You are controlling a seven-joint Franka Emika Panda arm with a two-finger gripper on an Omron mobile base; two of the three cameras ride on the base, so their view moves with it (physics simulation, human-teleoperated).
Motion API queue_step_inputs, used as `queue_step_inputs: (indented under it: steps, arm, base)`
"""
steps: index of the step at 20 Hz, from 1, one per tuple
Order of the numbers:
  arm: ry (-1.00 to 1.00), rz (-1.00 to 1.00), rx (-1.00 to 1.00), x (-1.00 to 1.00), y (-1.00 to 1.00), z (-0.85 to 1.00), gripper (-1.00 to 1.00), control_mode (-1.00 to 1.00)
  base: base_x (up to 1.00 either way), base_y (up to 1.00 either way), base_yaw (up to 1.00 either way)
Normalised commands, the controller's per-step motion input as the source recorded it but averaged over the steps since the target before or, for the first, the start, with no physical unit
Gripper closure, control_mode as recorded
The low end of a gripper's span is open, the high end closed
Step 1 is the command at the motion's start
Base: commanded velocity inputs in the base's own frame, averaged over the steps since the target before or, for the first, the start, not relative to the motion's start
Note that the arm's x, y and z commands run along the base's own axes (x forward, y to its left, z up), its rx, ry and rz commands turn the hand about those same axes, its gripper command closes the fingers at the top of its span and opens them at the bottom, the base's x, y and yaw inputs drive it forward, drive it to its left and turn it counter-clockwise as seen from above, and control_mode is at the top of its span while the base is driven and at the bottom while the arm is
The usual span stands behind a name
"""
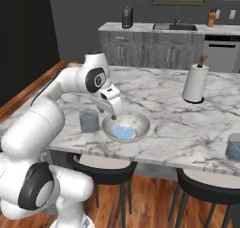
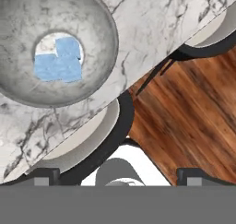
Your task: There are four ice cubes in the ice bowl. Place two ice cubes in each glass of water.
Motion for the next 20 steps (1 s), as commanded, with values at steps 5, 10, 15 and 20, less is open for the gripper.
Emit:
queue_step_inputs:
  steps: [5, 10, 15, 20]
  arm:
    - [0.20, 0.01, 0.02, 0.42, 0.07, -0.39, -1.00, -1.00]
    - [0.01, 0.00, 0.06, 0.38, -0.14, -0.24, -1.00, -1.00]
    - [-0.15, 0.00, 0.14, 0.24, -0.23, -0.47, -1.00, -1.00]
    - [-0.20, 0.00, 0.08, 0.10, -0.12, -0.61, -1.00, -1.00]
  base:
    - [0.00, 0.00, 0.00]
    - [0.00, 0.00, 0.00]
    - [0.00, 0.00, 0.00]
    - [0.00, 0.00, 0.00]
